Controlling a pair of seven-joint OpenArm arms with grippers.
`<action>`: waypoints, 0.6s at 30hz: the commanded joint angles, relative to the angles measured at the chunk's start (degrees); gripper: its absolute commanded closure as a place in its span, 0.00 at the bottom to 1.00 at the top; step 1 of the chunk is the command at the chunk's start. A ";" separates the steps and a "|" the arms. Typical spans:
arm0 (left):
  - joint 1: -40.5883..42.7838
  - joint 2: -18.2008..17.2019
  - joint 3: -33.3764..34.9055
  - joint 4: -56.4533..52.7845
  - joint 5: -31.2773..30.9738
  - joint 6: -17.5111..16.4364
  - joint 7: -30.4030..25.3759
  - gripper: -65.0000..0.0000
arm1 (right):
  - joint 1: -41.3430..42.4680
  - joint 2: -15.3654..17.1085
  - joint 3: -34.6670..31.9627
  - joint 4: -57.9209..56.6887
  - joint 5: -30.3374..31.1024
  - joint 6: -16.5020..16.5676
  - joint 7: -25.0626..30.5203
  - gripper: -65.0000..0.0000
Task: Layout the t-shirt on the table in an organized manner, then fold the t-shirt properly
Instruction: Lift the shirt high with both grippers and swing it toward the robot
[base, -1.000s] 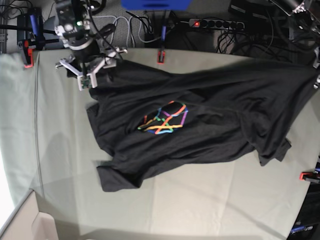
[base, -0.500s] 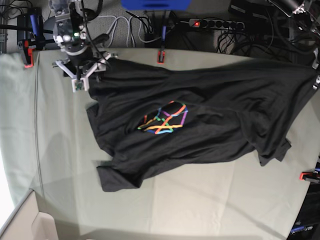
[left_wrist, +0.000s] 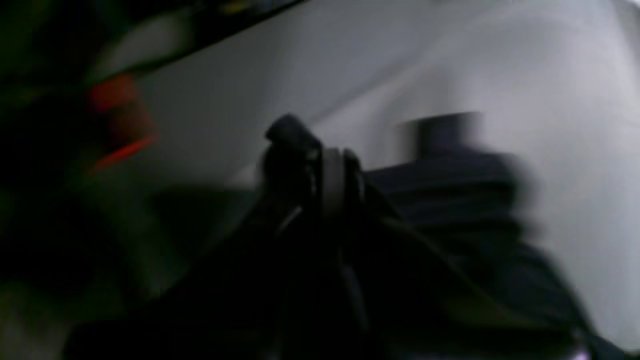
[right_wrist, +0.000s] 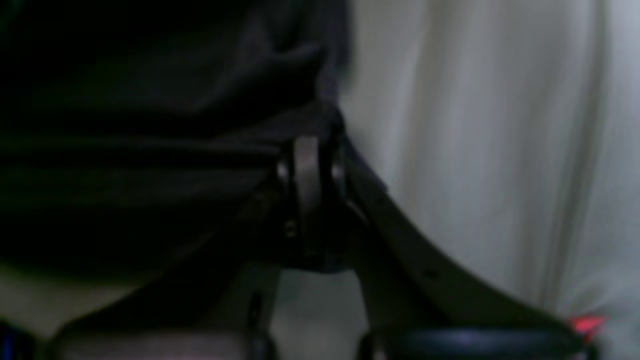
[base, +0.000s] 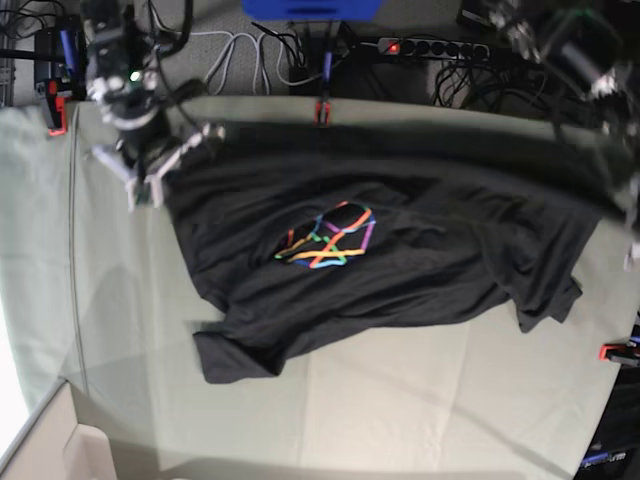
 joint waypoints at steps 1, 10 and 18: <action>-2.27 -1.62 1.96 0.86 -0.50 0.08 -1.25 0.99 | 1.84 0.50 0.15 1.82 -0.10 -0.23 1.64 1.00; -20.29 -1.71 20.86 -0.89 -0.06 0.34 -1.69 0.99 | 23.64 2.35 6.74 1.38 -0.10 -0.23 1.64 1.00; -47.63 -1.18 31.85 -16.45 -0.06 0.34 -2.75 0.99 | 54.23 4.81 9.82 -6.89 -0.10 -0.23 1.64 1.00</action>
